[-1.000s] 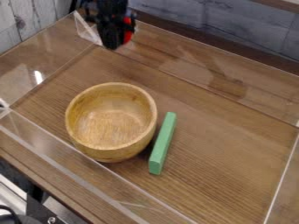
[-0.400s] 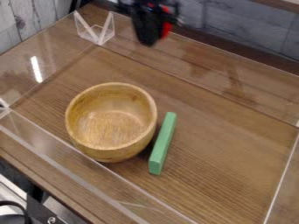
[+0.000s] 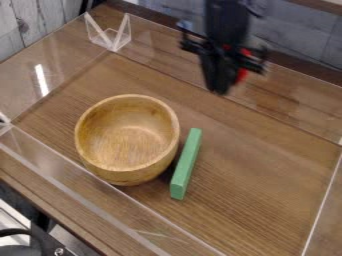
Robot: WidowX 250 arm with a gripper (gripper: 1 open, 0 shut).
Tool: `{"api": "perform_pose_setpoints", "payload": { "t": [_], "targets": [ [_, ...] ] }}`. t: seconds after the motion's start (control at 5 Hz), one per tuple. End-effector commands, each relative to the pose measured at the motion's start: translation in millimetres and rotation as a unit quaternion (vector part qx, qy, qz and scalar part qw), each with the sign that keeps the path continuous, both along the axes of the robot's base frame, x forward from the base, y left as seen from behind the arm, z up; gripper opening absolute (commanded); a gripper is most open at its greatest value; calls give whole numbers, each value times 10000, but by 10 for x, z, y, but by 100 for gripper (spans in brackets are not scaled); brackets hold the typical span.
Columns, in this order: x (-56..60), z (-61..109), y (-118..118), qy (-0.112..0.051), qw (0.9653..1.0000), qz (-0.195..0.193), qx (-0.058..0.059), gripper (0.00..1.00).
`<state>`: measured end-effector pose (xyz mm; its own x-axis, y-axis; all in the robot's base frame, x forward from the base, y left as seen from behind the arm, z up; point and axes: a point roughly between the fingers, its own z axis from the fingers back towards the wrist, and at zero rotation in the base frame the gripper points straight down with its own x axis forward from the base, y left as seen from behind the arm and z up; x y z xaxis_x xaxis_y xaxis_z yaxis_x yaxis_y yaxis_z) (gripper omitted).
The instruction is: Move the red fruit to the right
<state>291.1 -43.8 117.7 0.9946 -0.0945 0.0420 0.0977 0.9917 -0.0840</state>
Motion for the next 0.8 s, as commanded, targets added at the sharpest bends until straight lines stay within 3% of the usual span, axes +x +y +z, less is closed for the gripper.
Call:
{"api": "perform_pose_setpoints", "payload": {
  "t": [0.0,0.2,0.6],
  "targets": [
    [-21,126,-324,-251,9997,-25,-71,0],
    [-76,81,-627,-184,9994,252,-131,0],
    [-244,-74,-843,-112,9982,540,-228,0]
  ]
}}
